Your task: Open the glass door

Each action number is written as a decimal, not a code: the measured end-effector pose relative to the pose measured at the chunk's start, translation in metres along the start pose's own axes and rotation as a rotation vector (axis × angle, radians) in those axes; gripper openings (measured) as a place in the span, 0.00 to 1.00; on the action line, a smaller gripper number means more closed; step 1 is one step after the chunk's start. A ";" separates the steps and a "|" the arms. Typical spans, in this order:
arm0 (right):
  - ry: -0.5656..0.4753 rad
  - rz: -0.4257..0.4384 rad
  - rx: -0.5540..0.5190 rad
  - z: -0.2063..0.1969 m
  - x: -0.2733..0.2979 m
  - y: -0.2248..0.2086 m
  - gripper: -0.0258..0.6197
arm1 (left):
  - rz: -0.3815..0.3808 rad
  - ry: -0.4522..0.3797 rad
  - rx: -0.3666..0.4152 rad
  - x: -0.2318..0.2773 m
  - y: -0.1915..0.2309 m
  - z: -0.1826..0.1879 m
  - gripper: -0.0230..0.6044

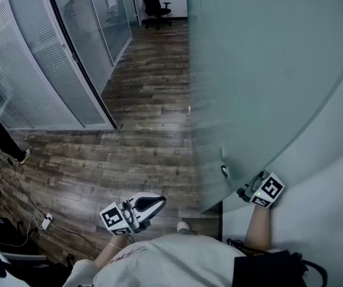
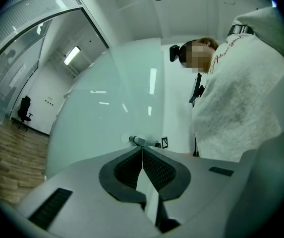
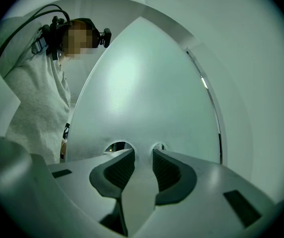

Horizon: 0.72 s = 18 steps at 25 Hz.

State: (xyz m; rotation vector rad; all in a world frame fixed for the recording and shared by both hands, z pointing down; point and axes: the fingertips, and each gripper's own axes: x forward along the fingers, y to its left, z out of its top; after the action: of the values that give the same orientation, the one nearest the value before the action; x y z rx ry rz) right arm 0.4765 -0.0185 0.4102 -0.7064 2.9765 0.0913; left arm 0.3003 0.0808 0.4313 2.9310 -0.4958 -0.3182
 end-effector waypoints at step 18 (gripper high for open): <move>0.109 -0.016 -0.081 -0.004 -0.015 -0.014 0.23 | -0.041 0.005 0.013 -0.045 -0.010 0.004 0.07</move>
State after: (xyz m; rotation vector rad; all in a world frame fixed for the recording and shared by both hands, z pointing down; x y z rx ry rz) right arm 0.4959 -0.0247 0.4150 -0.7678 3.0856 0.1793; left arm 0.2611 0.1050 0.4337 2.9571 -0.4397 -0.3134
